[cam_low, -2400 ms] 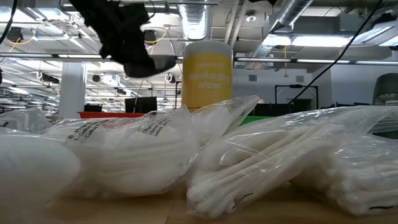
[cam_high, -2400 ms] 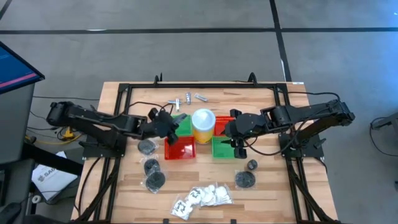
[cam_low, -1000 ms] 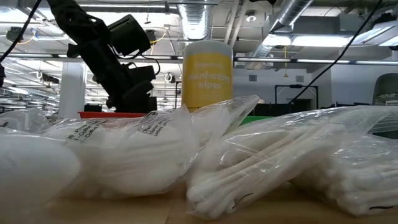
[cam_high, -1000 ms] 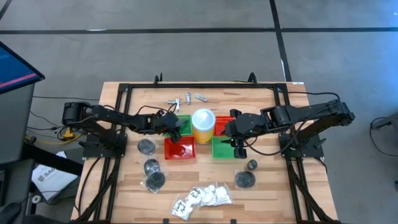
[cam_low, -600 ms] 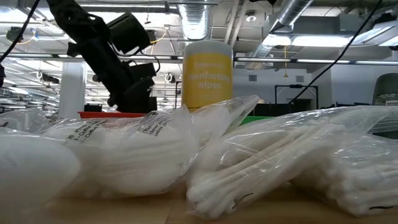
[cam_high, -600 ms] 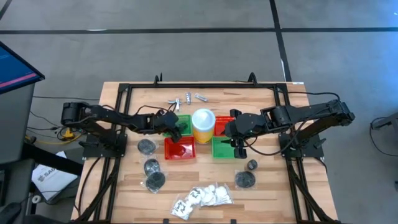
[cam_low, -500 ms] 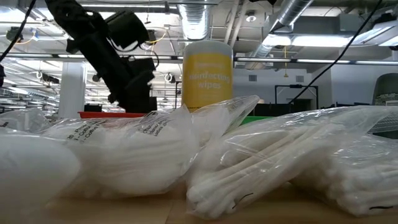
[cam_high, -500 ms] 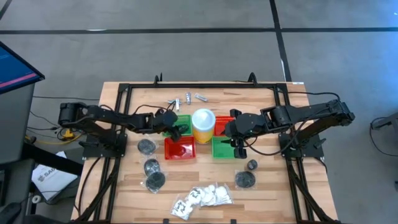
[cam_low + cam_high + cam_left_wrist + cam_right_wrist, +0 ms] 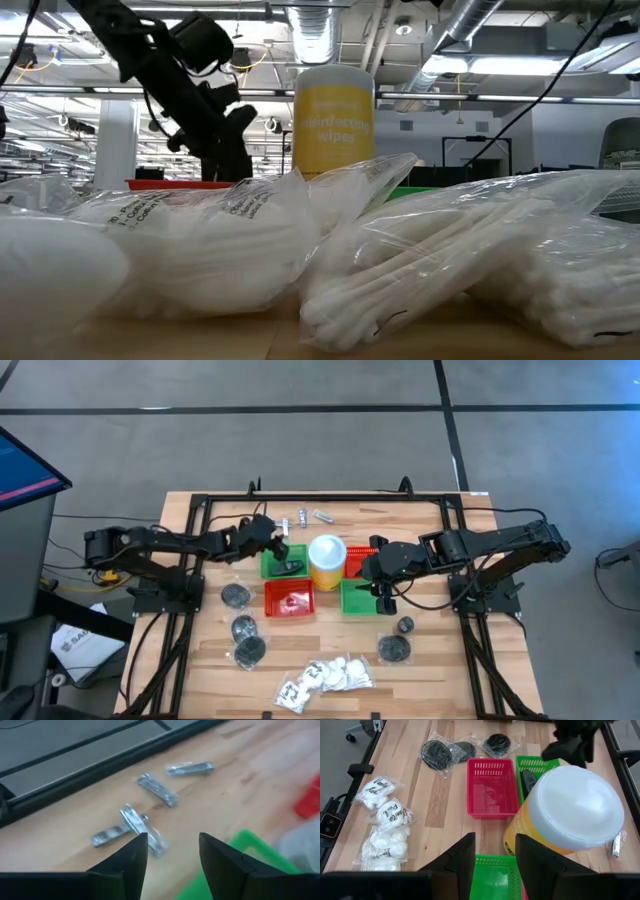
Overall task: Pick & Place Travel size toiletries
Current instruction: Put the silver nail cutter into the right green bin
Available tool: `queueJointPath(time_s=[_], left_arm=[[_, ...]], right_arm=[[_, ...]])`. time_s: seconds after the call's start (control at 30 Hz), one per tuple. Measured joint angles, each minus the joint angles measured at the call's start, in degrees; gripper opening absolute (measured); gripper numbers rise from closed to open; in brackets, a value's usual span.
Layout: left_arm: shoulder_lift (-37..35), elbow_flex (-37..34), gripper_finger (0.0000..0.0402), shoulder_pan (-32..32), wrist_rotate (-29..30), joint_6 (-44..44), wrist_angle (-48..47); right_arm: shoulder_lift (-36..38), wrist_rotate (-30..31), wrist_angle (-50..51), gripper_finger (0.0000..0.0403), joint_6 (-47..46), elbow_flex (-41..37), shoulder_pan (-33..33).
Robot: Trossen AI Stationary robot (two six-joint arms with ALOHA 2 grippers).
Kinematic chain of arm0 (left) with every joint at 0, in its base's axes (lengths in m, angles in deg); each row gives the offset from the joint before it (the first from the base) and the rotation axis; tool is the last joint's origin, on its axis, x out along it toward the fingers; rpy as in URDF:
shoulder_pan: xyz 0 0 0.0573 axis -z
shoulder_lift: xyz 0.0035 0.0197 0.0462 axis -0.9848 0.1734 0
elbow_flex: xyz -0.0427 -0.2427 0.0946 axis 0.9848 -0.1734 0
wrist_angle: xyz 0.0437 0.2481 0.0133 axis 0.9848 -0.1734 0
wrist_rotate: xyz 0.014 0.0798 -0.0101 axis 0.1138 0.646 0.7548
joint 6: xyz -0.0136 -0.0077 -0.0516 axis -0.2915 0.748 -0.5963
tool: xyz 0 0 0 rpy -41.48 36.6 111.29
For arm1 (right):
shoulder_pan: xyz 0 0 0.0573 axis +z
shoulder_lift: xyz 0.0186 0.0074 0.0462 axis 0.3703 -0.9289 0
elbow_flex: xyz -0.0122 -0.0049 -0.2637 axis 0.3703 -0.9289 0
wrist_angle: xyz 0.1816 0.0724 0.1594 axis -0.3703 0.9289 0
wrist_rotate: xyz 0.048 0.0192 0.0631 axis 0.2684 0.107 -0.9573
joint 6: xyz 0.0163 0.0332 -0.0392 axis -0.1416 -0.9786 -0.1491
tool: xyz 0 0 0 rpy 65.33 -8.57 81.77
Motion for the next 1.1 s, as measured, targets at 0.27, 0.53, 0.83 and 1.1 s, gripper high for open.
queueJointPath(time_s=[0.27, 0.53, 0.83, 1.1], left_arm=[[4.13, 0.00, 0.0163, -7.43, -7.26, 0.89, 4.64], [9.04, 1.57, 0.0163, -11.03, -10.14, 0.41, 7.37], [15.68, 7.35, 0.0163, -11.30, -10.62, 0.50, 7.24], [18.34, 7.89, 0.0163, -11.80, -10.60, -2.50, 6.83]], right_arm=[[0.00, 0.00, -0.01, 0.0128, 0.00, 0.00, 0.00], [0.00, 0.00, -0.02, 0.0128, 0.00, 0.00, -0.04], [0.00, 0.00, 0.08, 0.0126, -0.02, 0.00, -0.07], [-0.02, 0.00, 0.41, 0.0126, -0.46, 0.00, -0.07]])
